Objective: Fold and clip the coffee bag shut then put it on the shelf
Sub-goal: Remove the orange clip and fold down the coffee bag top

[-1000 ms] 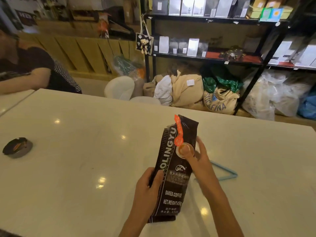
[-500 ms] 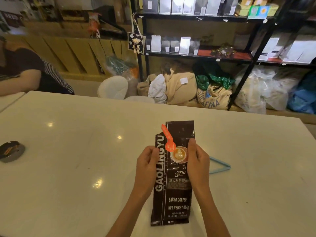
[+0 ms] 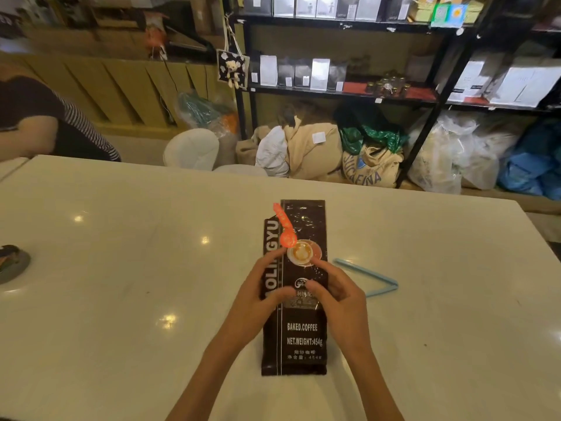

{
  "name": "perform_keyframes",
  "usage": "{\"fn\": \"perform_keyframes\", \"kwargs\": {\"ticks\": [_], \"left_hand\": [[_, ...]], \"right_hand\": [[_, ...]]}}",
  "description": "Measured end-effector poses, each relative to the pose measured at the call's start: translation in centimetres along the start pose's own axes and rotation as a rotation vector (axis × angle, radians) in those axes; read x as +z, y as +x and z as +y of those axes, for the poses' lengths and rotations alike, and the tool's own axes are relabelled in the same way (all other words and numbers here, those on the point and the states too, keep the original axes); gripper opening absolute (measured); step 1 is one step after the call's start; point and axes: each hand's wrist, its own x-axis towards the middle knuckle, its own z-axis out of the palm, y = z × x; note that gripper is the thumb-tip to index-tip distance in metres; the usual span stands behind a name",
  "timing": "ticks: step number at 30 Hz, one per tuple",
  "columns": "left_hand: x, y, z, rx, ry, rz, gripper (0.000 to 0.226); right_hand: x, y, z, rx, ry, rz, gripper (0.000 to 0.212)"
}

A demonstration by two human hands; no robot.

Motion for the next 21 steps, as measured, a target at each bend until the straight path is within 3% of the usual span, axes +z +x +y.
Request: {"fn": "perform_keyframes", "kwargs": {"ticks": [4,12,15,21], "left_hand": [[-0.5,-0.7,-0.5,-0.110,-0.039,0.075,0.052],[-0.8,0.2,0.3,-0.211,0.081,0.158,0.031],[-0.2,-0.4,0.2,-0.173,0.140,0.315,0.030],[0.6,-1.5,1.0,0.023,0.527,0.506,0.039]], "right_hand": [[-0.4,0.5,-0.4,0.063,0.036,0.016,0.038],[-1.0,1.1,-0.1,0.020,-0.276,0.053,0.033],[-1.1,0.7,0.1,0.033,-0.268,-0.062,0.038],[-0.3,0.2,-0.3,-0.071,-0.236,0.100,0.039]]}}
